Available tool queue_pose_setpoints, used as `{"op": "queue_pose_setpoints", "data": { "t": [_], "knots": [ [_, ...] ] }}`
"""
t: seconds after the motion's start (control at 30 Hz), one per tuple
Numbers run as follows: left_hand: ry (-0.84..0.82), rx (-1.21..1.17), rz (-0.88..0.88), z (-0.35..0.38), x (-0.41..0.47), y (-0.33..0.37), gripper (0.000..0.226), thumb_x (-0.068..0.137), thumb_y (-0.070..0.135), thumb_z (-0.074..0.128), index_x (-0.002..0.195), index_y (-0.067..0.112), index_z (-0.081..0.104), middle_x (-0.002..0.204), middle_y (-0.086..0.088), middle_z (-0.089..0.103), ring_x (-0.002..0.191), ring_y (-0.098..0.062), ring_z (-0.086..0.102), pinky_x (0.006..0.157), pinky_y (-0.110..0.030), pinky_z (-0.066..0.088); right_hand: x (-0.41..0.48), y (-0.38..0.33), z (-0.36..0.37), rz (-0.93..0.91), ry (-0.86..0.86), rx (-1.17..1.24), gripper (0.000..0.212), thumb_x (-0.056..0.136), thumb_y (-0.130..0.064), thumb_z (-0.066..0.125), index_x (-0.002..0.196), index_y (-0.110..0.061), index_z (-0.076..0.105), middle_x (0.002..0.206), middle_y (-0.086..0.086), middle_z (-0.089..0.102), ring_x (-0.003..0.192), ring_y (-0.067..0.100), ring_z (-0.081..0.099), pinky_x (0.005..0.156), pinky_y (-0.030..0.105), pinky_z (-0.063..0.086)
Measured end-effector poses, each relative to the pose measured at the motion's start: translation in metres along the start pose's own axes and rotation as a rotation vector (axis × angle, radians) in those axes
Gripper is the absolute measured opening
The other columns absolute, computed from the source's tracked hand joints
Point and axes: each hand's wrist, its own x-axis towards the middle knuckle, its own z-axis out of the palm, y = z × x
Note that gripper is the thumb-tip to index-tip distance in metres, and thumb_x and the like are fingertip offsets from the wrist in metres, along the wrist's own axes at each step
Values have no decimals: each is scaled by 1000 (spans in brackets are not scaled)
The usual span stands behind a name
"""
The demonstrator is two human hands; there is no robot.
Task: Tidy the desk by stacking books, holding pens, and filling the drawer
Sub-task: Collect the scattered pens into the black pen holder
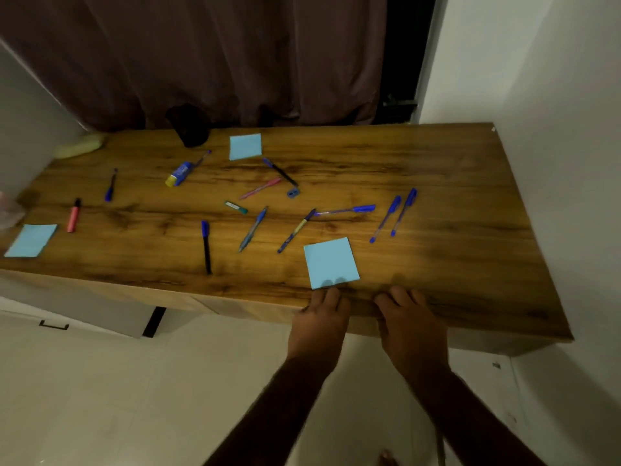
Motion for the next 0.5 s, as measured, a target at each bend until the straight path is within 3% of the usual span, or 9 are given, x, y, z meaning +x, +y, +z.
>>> {"op": "queue_pose_setpoints", "data": {
  "t": [0.07, 0.2, 0.27, 0.37, 0.5],
  "knots": [
    [-26, -41, 3, -2, -7, -3, 44, 60, 15, 74, 102, 19, 61, 109, -4, 60, 93, -28, 64, 47, -33, 51, 1, -5, -6, 15, -44, -24, 27, 68, -16, 80, 91, -23, 69, 96, 1, 62, 88, 28, 58, 57, 34, 50],
    [-56, -109, 13, -9, -21, -21, 58, 65, 23, 65, 122, 22, 60, 115, -2, 62, 103, -26, 63, 75, -35, 57, 3, -25, -16, 69, -119, -33, 39, 57, -22, 82, 95, -24, 74, 102, 4, 68, 92, 32, 65, 61, 36, 54],
    [-28, -157, -23, -17, -27, -40, 56, 69, 26, 59, 125, 24, 57, 115, -1, 61, 104, -25, 60, 79, -37, 56, 5, -46, -17, 51, -126, -9, 47, 60, -26, 80, 106, -26, 72, 106, 2, 68, 96, 29, 64, 69, 38, 55],
    [-4, -152, -54, -32, -29, -74, 44, 70, 28, 58, 114, 25, 59, 110, 0, 60, 100, -25, 61, 77, -38, 55, 14, -80, -17, 18, -87, 25, 48, 65, -26, 75, 113, -25, 70, 110, 1, 65, 98, 28, 62, 73, 40, 54],
    [11, -100, -49, -46, -28, -140, 42, 81, 30, 57, 122, 23, 53, 126, -4, 53, 115, -27, 54, 91, -44, 50, 36, -132, -18, 38, -92, -13, 48, 74, -33, 68, 121, -26, 66, 123, 1, 62, 108, 27, 60, 81, 42, 53]
  ]
}}
